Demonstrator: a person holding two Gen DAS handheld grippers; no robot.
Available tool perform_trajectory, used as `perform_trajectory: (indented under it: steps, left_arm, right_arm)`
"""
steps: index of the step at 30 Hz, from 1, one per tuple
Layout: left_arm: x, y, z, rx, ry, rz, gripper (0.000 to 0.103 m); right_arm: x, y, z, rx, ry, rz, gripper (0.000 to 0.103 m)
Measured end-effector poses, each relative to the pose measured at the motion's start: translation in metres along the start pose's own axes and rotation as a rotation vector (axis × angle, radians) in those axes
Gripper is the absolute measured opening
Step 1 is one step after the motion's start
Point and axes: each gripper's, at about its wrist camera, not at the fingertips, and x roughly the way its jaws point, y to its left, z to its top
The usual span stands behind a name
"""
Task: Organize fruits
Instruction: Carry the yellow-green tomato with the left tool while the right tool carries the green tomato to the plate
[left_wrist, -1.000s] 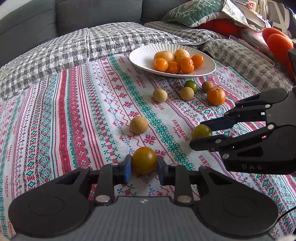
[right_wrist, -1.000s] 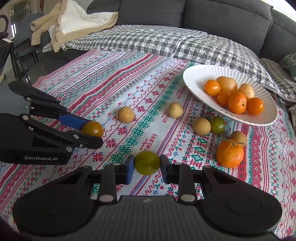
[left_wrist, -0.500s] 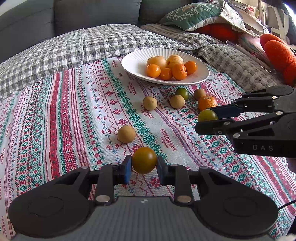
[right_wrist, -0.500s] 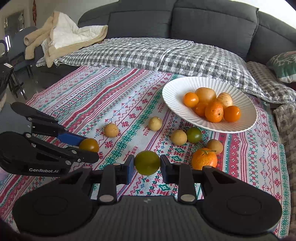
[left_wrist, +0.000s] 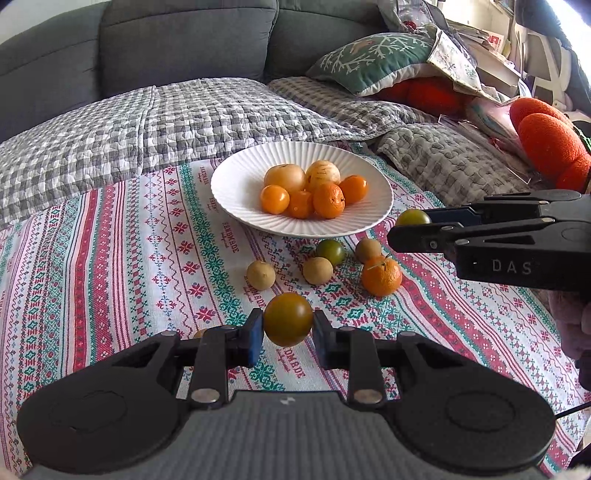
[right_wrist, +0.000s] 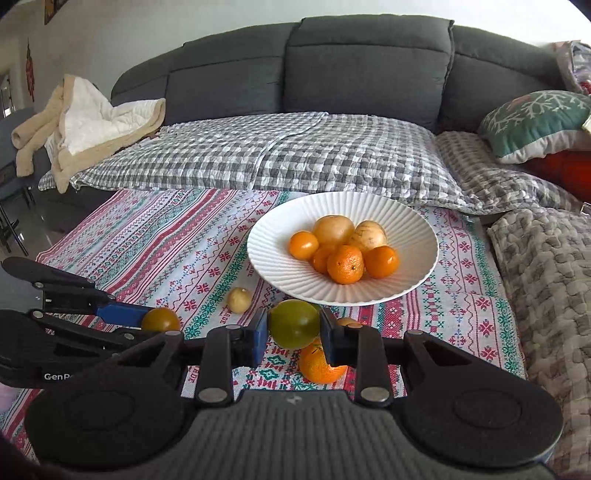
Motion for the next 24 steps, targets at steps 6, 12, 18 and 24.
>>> perform_trajectory:
  steps: [6, 12, 18, 24]
  left_arm:
    - [0.011, -0.01, 0.022, -0.03, -0.04, 0.003, 0.017]
    - [0.032, -0.014, 0.046, -0.071, -0.068, -0.008, 0.017]
    - [0.056, -0.018, 0.062, -0.069, -0.08, -0.011, 0.017]
    - [0.081, -0.016, 0.064, -0.08, -0.058, 0.028, 0.017]
  right_arm:
    - [-0.002, -0.023, 0.008, 0.058, -0.031, -0.016, 0.027]
    - [0.0, -0.055, 0.015, 0.131, -0.059, 0.004, 0.027]
    - [0.008, -0.076, 0.018, 0.204, -0.06, 0.021, 0.027]
    - [0.027, -0.075, 0.022, 0.189, -0.033, 0.009, 0.027]
